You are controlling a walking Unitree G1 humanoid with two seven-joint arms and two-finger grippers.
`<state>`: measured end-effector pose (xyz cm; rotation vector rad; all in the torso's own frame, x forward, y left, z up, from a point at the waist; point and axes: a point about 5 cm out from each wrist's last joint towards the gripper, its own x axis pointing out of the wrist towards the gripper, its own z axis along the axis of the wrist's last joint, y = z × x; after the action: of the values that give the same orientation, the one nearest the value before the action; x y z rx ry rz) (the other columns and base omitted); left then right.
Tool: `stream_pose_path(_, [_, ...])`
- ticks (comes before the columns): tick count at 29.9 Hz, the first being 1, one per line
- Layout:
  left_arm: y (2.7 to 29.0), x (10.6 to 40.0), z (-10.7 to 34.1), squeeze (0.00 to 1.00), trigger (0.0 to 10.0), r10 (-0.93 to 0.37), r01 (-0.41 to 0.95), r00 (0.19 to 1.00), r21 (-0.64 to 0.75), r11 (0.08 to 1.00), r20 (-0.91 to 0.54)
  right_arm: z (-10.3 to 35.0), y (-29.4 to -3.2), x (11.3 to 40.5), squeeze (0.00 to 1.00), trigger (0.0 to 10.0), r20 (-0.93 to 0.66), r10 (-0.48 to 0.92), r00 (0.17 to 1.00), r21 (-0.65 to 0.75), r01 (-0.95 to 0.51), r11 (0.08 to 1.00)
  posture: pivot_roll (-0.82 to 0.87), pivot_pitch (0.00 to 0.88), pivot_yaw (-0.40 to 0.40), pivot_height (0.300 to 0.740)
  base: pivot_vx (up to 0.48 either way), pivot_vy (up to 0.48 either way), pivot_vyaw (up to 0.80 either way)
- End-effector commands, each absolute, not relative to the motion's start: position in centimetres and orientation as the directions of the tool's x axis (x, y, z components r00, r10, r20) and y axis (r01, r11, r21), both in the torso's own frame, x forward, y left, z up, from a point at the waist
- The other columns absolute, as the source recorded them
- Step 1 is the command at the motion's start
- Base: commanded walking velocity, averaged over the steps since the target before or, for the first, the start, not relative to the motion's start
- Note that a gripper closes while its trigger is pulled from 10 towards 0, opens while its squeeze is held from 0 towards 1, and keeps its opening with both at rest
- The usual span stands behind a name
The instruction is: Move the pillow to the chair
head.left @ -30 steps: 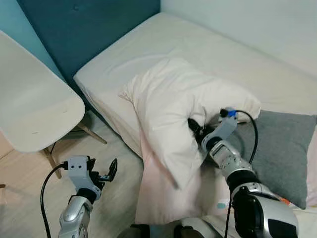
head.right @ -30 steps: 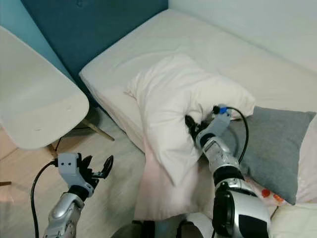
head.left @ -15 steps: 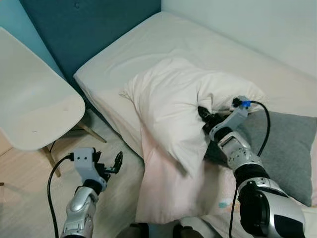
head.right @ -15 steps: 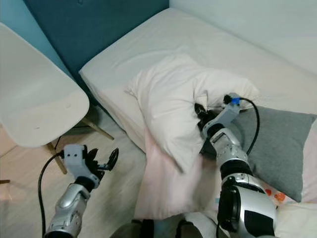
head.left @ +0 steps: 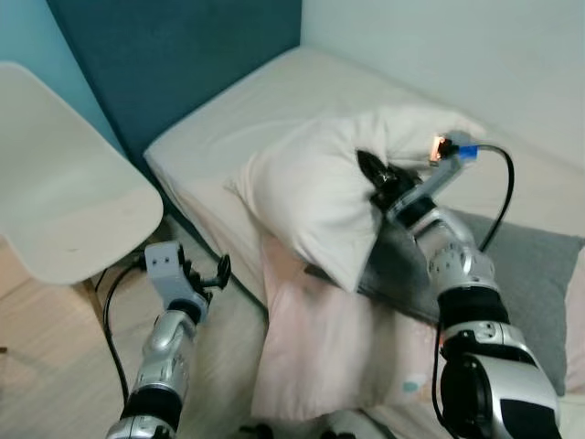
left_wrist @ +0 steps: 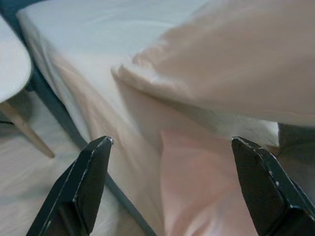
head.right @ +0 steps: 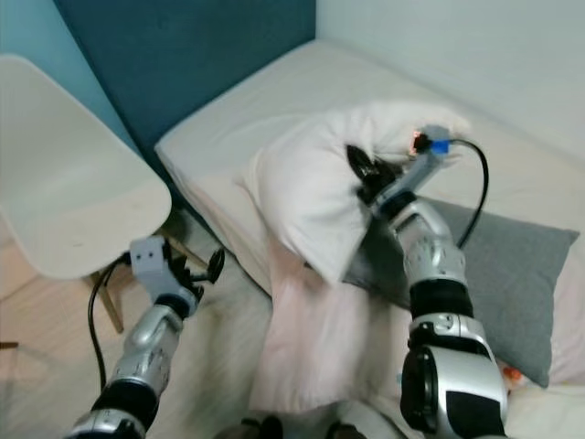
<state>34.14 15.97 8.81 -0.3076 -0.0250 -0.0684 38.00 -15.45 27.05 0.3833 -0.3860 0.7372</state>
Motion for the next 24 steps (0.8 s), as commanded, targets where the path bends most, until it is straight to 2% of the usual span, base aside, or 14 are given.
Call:
stream_pose_path(1, [17.0, 34.1, 8.3, 0.00, 10.0, -0.014, 0.012, 1.000, -0.298, 0.954, -0.004, 32.2, -14.1, 36.5, 0.00, 0.0, 0.614, 0.628, 0.478, 0.029, -0.809, 0.587, 0.03, 0.012, 0.029, 0.740, 0.000, 0.000, 0.65])
stream_pose_path(2, [17.0, 34.3, 8.4, 0.00, 10.0, -0.005, 0.005, 1.000, -0.295, 0.956, -0.001, 33.3, -13.7, 36.0, 0.00, 0.0, 0.635, 0.644, 0.426, -0.018, -0.826, 0.564, 0.03, 0.000, 0.030, 0.740, 0.000, 0.000, 0.71])
stream_pose_path(5, [16.9, 34.5, 8.6, 0.00, 10.0, 0.000, -0.001, 1.000, -0.293, 0.956, -0.002, 34.2, -13.4, 35.5, 0.00, 0.0, 0.650, 0.657, 0.382, -0.057, -0.837, 0.544, 0.02, 0.000, 0.030, 0.740, 0.000, 0.000, 0.72])
stream_pose_path(6, [16.8, 34.7, 8.7, 0.00, 10.0, 0.005, -0.005, 1.000, -0.288, 0.958, -0.002, 35.3, -13.2, 34.7, 0.00, 0.0, 0.663, 0.674, 0.325, -0.103, -0.852, 0.513, 0.02, 0.000, 0.029, 0.740, 0.000, 0.000, 0.74])
stream_pose_path(10, [16.5, 34.7, 8.7, 0.00, 10.0, 0.009, -0.009, 1.000, -0.279, 0.960, -0.001, 35.6, -13.0, 33.8, 0.00, 0.0, 0.666, 0.697, 0.267, -0.142, -0.872, 0.469, 0.02, 0.000, 0.029, 0.740, 0.000, 0.000, 0.75])
stream_pose_path(14, [16.6, 34.6, 8.5, 0.00, 10.0, 0.016, -0.016, 1.000, -0.269, 0.963, -0.002, 35.2, -12.9, 33.6, 0.00, 0.0, 0.652, 0.710, 0.267, -0.146, -0.874, 0.463, 0.03, 0.000, 0.028, 0.740, 0.000, 0.000, 0.75])
stream_pose_path(17, [17.4, 34.1, 7.8, 0.00, 10.0, 0.047, -0.052, 0.999, -0.244, 0.968, -0.025, 32.9, -12.6, 33.7, 0.00, 0.0, 0.622, 0.715, 0.317, -0.090, -0.879, 0.468, 0.04, 0.000, 0.027, 0.740, 0.000, 0.000, 0.75])
stream_pose_path(24, [18.6, 33.1, 6.5, 0.00, 10.0, 0.073, -0.084, 0.995, -0.205, 0.975, -0.061, 29.0, -10.4, 33.1, 0.00, 0.0, 0.566, 0.741, 0.361, 0.004, -0.900, 0.436, 0.05, 0.000, 0.019, 0.740, 0.000, 0.000, 0.75])
